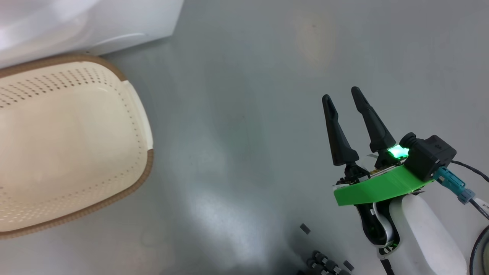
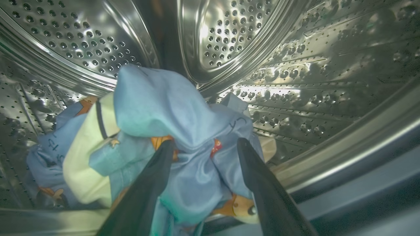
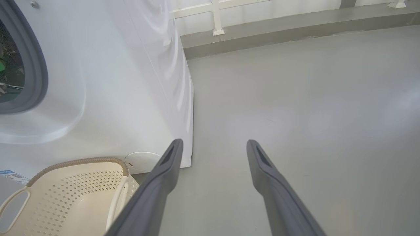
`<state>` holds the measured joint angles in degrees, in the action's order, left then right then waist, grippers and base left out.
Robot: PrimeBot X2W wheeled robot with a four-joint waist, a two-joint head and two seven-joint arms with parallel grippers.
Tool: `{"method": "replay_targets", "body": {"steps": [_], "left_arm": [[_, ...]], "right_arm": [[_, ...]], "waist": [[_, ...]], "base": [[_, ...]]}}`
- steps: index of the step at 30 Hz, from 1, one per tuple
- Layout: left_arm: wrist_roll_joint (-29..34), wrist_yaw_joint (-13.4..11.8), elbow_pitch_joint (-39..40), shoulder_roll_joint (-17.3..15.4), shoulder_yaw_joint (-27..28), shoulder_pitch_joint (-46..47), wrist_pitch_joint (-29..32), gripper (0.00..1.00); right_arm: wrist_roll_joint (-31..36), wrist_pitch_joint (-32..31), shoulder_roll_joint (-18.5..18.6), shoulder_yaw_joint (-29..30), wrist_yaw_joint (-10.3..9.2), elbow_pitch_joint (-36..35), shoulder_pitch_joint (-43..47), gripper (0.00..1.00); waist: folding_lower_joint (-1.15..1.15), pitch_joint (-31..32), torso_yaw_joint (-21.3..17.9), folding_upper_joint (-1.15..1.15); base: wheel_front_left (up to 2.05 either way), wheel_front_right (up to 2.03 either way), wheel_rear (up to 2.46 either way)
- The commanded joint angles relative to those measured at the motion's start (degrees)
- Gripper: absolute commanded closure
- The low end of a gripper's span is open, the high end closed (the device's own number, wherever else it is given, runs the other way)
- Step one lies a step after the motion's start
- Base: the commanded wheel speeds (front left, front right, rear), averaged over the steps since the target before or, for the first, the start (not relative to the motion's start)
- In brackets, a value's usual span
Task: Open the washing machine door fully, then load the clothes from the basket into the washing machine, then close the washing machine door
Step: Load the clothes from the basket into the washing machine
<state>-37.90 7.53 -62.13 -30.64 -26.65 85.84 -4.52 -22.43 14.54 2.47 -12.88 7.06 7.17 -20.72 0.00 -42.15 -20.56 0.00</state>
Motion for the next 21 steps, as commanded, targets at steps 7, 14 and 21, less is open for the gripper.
{"method": "replay_targets", "body": {"steps": [7, 14, 21], "left_arm": [[-1.98, -0.05, 1.80, 1.20, -0.85, -8.36, -8.76, 0.00], [-3.52, -0.09, 5.14, 2.76, 1.26, -17.55, -10.42, 0.00], [-0.77, -1.82, 12.70, 3.75, 5.87, -25.83, -10.46, 0.00]], "right_arm": [[1.84, 0.46, 0.41, 0.10, 0.43, 0.75, 0.38, 0.00], [3.23, 0.46, 0.41, 0.53, 0.43, 2.66, 0.46, 0.00], [4.31, 0.46, 0.41, 0.60, 0.43, 4.41, 0.71, 0.00]], "waist": [[0.00, 5.90, 4.01, 0.00], [0.00, 11.05, 6.13, 0.00], [0.00, 15.34, 7.66, 0.00]], "base": [[0.00, 0.00, 0.00], [0.00, 0.00, 0.00], [0.00, 0.00, 0.00]]}}
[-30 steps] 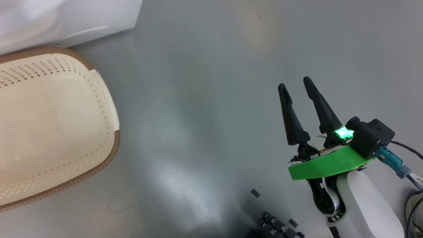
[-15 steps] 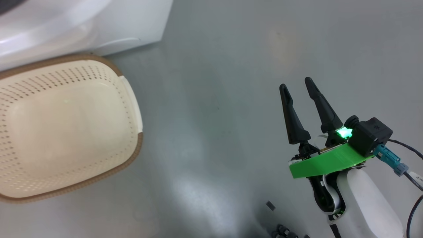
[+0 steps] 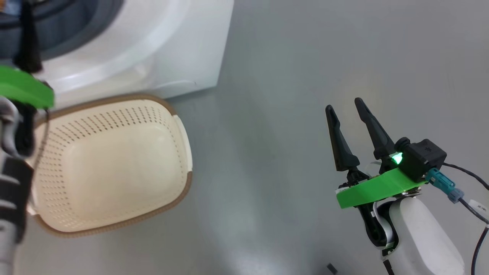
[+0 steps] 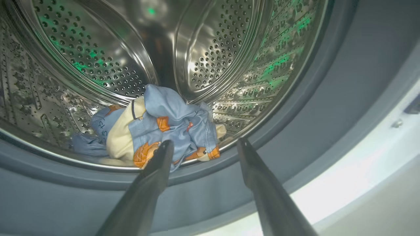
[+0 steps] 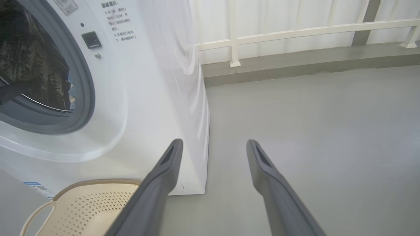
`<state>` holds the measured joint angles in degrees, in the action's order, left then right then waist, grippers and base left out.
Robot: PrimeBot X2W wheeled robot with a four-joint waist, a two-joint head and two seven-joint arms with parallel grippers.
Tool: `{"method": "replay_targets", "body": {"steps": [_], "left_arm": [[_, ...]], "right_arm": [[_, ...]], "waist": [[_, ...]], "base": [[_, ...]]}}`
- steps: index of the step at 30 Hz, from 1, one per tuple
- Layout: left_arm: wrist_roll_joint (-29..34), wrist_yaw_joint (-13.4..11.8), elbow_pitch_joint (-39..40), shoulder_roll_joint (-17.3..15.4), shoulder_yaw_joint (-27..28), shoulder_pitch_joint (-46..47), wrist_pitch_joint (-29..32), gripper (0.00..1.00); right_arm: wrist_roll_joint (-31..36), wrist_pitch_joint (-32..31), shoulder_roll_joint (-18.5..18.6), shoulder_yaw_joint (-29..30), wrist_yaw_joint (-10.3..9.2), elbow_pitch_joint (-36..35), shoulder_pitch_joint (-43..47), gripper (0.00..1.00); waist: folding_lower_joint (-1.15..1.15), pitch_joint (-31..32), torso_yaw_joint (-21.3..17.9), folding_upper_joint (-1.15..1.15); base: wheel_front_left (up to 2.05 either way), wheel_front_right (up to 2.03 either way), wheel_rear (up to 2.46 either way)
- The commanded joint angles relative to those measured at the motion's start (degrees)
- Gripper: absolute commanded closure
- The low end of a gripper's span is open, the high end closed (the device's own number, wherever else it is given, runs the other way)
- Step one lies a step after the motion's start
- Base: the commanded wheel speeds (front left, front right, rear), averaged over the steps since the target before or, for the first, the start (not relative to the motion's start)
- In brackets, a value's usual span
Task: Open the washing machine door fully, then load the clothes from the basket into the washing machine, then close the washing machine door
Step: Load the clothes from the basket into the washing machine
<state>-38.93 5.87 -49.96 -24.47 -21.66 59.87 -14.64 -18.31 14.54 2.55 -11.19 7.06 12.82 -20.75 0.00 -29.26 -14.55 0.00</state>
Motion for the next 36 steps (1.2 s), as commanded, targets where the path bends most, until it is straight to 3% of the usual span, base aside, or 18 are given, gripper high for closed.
{"method": "replay_targets", "body": {"steps": [1, 15, 36], "left_arm": [[0.77, -0.40, 1.57, -2.06, 1.64, -1.42, -0.34, 0.00], [9.34, -1.27, 15.38, 3.01, 13.46, -22.27, -0.35, 0.00], [16.14, -0.04, 22.67, 10.44, 24.42, -41.99, -0.36, 0.00]], "right_arm": [[0.36, 0.46, 0.32, -1.05, 0.43, -0.98, 0.81, 0.00], [2.08, 0.46, 0.59, 0.13, 0.43, 2.57, 2.88, 0.00], [-1.16, 0.46, 4.42, 0.18, 0.43, 4.16, 6.30, 0.00]], "waist": [[0.00, 3.24, 1.92, 0.00], [0.00, 13.61, 6.23, 0.00], [0.00, 24.09, 9.97, 0.00]], "base": [[0.00, 0.00, 0.00], [0.00, 0.00, 0.00], [0.00, 0.00, 0.00]]}}
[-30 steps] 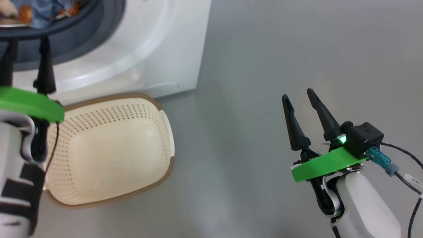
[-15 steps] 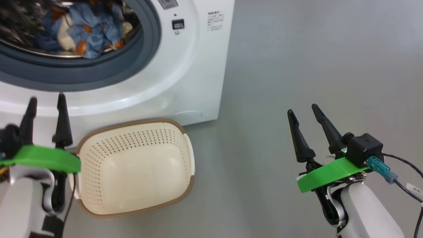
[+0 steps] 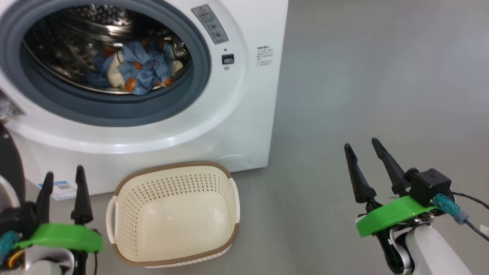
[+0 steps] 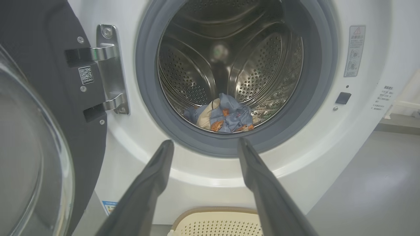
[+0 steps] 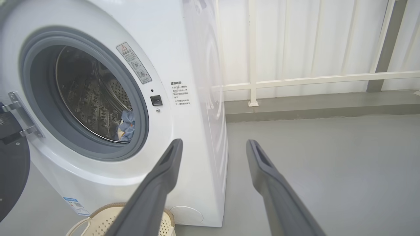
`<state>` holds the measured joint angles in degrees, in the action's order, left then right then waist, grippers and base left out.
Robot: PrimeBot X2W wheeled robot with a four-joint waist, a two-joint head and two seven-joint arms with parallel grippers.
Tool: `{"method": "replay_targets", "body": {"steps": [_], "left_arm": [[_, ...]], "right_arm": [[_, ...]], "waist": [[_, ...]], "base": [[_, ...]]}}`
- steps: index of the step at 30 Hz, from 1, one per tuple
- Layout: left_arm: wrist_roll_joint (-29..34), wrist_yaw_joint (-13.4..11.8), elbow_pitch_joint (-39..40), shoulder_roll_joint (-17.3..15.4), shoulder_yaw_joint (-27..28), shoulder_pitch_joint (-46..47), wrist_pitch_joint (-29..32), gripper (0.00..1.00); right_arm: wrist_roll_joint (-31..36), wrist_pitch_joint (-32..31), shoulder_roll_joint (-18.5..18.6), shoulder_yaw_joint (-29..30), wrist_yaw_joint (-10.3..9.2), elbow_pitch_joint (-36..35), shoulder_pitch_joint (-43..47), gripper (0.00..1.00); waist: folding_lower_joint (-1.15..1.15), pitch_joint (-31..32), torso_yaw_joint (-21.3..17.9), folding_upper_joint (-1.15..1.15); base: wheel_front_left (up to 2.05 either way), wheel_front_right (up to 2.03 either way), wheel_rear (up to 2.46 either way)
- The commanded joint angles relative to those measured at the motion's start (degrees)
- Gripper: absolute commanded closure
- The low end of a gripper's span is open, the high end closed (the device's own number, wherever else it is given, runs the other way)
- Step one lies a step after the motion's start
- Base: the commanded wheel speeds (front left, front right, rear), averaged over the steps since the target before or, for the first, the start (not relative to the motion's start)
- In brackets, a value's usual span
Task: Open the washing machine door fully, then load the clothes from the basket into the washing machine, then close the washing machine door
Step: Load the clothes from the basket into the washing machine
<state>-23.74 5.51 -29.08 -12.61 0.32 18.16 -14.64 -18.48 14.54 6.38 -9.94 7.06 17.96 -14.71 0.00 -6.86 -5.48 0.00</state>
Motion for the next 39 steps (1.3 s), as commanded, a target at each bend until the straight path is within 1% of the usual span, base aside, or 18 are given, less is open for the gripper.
{"method": "replay_targets", "body": {"steps": [1, 11, 18, 24, 29, 39], "left_arm": [[1.03, 0.42, 1.92, -1.13, 2.79, -0.94, -0.36, 0.00], [1.53, 1.56, 4.69, 1.12, 3.74, -6.74, -0.36, 0.00], [2.20, 1.86, 6.24, 2.30, 3.59, -9.51, -0.36, 0.00], [2.68, 1.95, 7.63, 2.22, 2.49, -9.95, -0.36, 0.00], [3.08, 1.96, 8.39, 1.96, 2.77, -10.00, -0.36, 0.00], [2.94, 1.97, 8.81, 0.85, 1.37, -9.76, -0.36, 0.00]], "right_arm": [[-1.13, 0.46, 0.74, -1.14, 0.43, -0.94, 0.41, 0.00], [-2.03, 0.46, 1.89, -1.23, 0.43, -1.08, 2.14, 0.00], [-2.57, 0.46, 2.46, -1.34, 0.43, -1.20, 2.93, 0.00], [-2.56, 0.46, 2.55, -1.54, 0.43, -1.25, 2.97, 0.00], [-2.62, 0.46, 2.59, -1.62, 0.43, -1.23, 2.89, 0.00], [-2.62, 0.46, 2.51, -1.78, 0.43, -1.01, 2.58, 0.00]], "waist": [[0.00, 2.08, 1.01, 0.00], [0.00, 4.42, 1.77, 0.00], [0.00, 5.04, 2.05, 0.00], [0.00, 4.91, 2.21, 0.00], [0.00, 4.71, 2.16, 0.00], [0.00, 4.41, 2.08, 0.00]], "base": [[0.00, 0.00, 0.00], [0.00, 0.00, 0.00], [0.00, 0.00, 0.00], [0.00, 0.00, 0.00], [0.00, 0.00, 0.00], [0.00, 0.00, 0.00]]}}
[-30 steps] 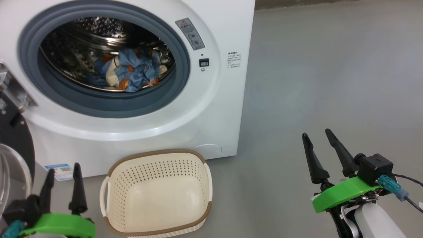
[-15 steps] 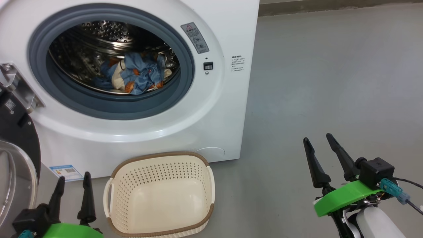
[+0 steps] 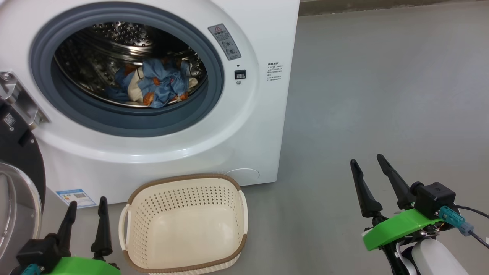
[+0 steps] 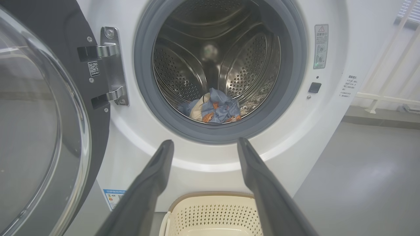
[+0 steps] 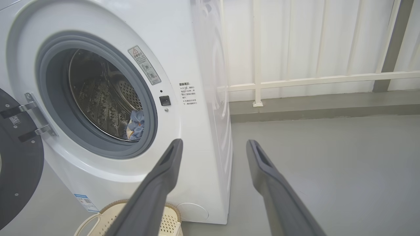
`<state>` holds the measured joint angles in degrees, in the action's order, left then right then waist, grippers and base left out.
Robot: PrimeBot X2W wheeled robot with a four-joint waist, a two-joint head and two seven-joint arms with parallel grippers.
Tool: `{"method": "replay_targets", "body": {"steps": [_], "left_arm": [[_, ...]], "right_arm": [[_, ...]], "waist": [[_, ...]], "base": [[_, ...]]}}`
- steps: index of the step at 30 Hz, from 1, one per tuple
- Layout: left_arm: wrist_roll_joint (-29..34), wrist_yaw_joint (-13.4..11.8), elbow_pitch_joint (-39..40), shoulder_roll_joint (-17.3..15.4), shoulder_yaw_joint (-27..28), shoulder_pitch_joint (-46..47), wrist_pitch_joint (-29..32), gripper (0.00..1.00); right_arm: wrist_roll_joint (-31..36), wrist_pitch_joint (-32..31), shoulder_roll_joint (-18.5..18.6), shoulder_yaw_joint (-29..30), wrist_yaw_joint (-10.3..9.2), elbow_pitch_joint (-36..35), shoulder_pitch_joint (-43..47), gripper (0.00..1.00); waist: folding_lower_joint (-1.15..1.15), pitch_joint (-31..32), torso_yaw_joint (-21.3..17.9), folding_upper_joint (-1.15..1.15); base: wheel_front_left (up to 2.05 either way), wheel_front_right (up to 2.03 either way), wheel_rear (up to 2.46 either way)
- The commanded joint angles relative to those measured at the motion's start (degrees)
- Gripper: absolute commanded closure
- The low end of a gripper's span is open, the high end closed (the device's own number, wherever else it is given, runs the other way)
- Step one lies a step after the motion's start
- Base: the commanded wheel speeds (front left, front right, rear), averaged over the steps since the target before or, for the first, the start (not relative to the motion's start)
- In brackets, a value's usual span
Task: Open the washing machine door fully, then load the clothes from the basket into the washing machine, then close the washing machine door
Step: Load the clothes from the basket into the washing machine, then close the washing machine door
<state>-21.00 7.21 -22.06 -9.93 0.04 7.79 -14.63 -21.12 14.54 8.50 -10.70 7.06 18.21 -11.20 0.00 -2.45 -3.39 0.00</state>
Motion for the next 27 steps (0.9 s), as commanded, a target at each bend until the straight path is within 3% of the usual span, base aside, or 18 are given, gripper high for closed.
{"method": "replay_targets", "body": {"steps": [1, 18, 27], "left_arm": [[0.11, 0.27, 1.84, -1.90, 1.61, 0.63, -0.37, 0.00], [-0.33, 0.27, 2.54, -1.68, 1.79, 0.35, -0.37, 0.00], [-0.26, 0.27, 3.08, -1.51, 1.92, 0.07, -0.37, 0.00]], "right_arm": [[0.04, 0.46, 0.35, -1.06, 0.43, -1.25, -0.95, 0.00], [0.12, 0.46, 0.26, -1.42, 0.43, -1.04, -0.97, 0.00], [-0.25, 0.46, 0.63, -1.48, 0.43, -0.87, -1.03, 0.00]], "waist": [[0.00, -0.01, -0.01, 0.00], [0.00, 0.36, -0.10, 0.00], [0.00, 0.49, -0.29, 0.00]], "base": [[0.00, 0.00, 0.00], [-0.03, 0.03, 0.00], [-1.04, 0.96, 0.08]]}}
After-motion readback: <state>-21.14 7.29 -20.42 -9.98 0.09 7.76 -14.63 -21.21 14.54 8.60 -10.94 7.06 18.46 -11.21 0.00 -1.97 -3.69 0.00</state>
